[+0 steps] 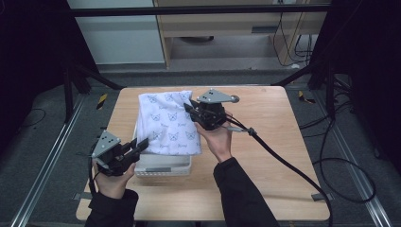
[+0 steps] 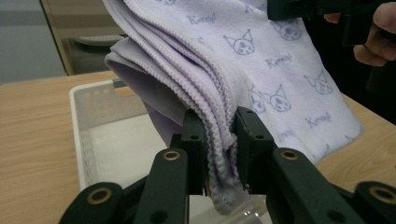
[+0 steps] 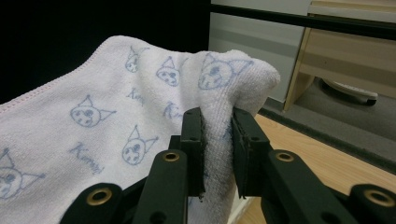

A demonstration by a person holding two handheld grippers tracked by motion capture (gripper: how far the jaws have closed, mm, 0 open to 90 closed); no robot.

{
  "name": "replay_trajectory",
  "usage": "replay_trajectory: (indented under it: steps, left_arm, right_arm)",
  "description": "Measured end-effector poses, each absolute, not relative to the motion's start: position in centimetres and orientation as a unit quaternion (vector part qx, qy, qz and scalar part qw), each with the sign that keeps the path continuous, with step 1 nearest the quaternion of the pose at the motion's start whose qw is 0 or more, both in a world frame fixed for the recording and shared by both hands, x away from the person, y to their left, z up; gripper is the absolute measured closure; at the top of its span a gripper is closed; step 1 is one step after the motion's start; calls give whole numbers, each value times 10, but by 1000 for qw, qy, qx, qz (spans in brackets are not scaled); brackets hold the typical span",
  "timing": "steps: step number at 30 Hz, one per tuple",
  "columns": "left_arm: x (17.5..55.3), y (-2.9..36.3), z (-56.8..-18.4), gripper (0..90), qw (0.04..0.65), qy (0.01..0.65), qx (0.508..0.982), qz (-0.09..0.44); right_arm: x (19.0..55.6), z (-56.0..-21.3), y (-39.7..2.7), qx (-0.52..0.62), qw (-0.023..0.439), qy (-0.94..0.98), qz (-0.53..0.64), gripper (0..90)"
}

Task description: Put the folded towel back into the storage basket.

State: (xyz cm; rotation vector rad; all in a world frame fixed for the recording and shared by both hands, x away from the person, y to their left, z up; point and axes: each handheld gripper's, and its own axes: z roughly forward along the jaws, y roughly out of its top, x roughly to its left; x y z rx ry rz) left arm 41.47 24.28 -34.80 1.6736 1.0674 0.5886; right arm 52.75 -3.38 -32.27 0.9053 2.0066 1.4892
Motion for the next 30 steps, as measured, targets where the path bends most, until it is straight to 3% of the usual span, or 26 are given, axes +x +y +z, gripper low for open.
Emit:
replay_trajectory:
  steps: [30]
  left_arm:
    - [442, 274, -375, 740, 474, 489, 691, 244]
  right_arm:
    - [557, -355, 7, 338, 224, 748, 526, 763]
